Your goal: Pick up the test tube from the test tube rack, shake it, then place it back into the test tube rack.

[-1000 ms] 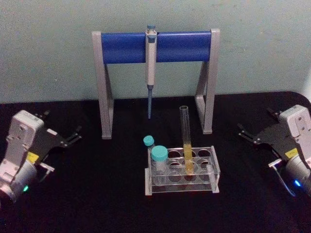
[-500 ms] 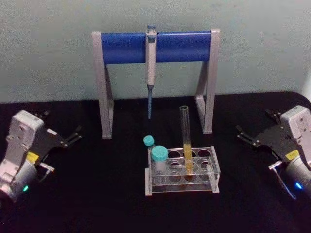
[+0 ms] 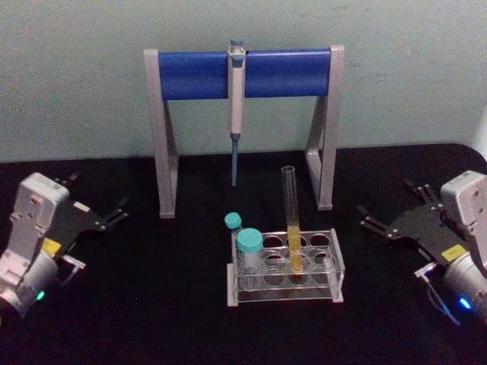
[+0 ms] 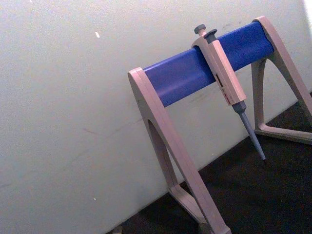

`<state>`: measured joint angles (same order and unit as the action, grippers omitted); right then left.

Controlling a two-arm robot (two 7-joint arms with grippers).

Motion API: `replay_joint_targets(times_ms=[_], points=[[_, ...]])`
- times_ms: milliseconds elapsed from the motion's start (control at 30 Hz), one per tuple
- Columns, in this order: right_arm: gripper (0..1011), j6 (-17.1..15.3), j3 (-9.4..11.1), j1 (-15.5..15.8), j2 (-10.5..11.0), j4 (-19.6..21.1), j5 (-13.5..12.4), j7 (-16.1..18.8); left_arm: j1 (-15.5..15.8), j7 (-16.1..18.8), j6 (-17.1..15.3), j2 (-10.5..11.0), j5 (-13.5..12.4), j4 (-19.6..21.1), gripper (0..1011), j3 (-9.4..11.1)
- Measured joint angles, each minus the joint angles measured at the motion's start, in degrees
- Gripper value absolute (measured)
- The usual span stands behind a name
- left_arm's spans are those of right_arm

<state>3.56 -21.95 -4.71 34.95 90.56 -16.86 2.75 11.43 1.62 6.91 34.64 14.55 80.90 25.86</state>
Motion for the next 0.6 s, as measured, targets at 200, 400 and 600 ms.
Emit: replay_joint_targets(times_ms=[200,400,600], points=[[1000,-0.8,0.2,1.0,-0.8,2.0,-0.6,1.6,0.0,0.0,0.0,0.0,0.0,0.0,1010,0.0],[1000,-1.5,0.1,1.2,-1.9,2.9,-1.3,3.5,0.0,0.0,0.0,0.0,0.0,0.0,1009,0.0],[1000,-2.4,-0.2,0.7,-3.3,2.9,-2.4,6.4,0.0,0.0,0.0,0.0,0.0,0.0,1009,0.0]])
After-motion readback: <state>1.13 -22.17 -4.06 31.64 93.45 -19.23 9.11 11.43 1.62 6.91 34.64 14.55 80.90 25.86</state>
